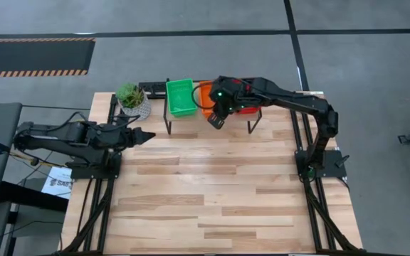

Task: Stack baskets on shelf by color
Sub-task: Return to Home Position

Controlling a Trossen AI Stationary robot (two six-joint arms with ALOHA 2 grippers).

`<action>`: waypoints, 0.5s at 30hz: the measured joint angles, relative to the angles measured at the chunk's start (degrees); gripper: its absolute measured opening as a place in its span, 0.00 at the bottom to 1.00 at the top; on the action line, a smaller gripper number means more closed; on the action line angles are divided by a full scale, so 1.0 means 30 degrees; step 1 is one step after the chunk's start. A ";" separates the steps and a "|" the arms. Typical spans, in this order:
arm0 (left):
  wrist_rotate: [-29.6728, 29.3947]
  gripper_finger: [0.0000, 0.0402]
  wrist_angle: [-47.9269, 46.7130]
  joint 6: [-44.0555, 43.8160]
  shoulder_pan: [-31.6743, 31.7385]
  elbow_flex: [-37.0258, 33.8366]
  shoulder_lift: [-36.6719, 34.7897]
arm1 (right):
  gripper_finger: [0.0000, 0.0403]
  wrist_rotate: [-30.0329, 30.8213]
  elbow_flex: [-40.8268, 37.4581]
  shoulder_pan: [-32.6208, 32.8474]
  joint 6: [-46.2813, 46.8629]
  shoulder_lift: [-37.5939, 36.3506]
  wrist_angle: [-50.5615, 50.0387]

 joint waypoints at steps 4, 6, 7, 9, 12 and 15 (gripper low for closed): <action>-0.0082 0.46 0.3780 0.2211 0.0000 0.0000 0.1705 | 0.30 -0.0076 0.0235 0.0328 -0.0019 -0.0031 0.0594; 0.0316 0.46 0.5918 0.3699 0.0000 0.0000 0.2475 | 0.30 -0.0369 0.0737 0.0361 -0.0019 -0.0373 0.0046; 0.0572 0.46 0.6903 0.4492 0.0000 0.0000 0.2709 | 0.30 -0.0584 0.1131 0.0488 -0.0004 -0.0654 -0.0025; 0.0887 0.46 0.8108 0.6033 0.0000 0.0250 0.2769 | 0.30 -0.0628 0.1718 0.0635 -0.0051 -0.1605 -0.0411; 0.0342 0.46 0.7997 0.8334 0.0000 0.1662 0.2329 | 0.30 -0.0579 0.1914 0.0587 -0.0237 -0.3457 -0.0682; -0.0369 0.45 0.6851 1.0631 0.0015 0.3453 0.1539 | 0.30 -0.0506 0.1906 0.0002 -0.1307 -0.5822 -0.1168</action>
